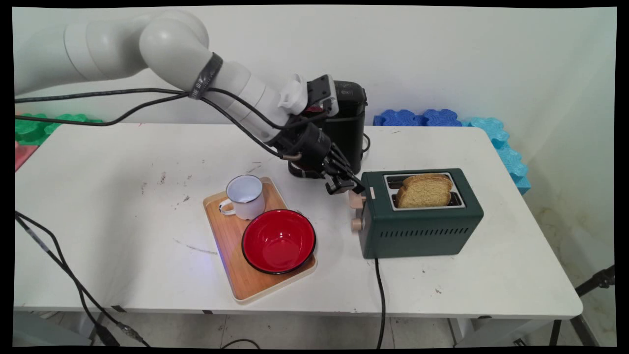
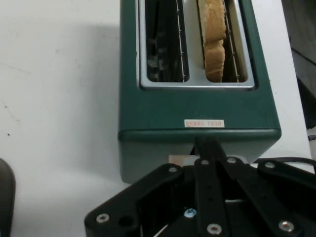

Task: Press the toaster switch

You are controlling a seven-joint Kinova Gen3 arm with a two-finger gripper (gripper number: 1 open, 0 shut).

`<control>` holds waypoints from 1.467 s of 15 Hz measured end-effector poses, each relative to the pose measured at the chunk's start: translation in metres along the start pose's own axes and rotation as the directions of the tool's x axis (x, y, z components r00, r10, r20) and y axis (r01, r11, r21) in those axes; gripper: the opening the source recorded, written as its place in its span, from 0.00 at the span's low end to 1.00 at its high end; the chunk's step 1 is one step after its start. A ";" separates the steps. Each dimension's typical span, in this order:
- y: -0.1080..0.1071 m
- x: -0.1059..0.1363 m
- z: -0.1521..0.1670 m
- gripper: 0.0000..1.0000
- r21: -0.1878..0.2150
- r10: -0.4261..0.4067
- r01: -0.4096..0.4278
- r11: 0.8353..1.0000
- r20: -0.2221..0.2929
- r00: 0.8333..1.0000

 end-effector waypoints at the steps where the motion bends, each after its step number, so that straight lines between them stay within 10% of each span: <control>1: -0.001 0.000 0.002 0.00 -0.002 0.000 0.000 1.000 0.002 1.000; 22: -0.009 -0.014 0.037 0.00 -0.027 0.005 -0.004 1.000 0.063 0.998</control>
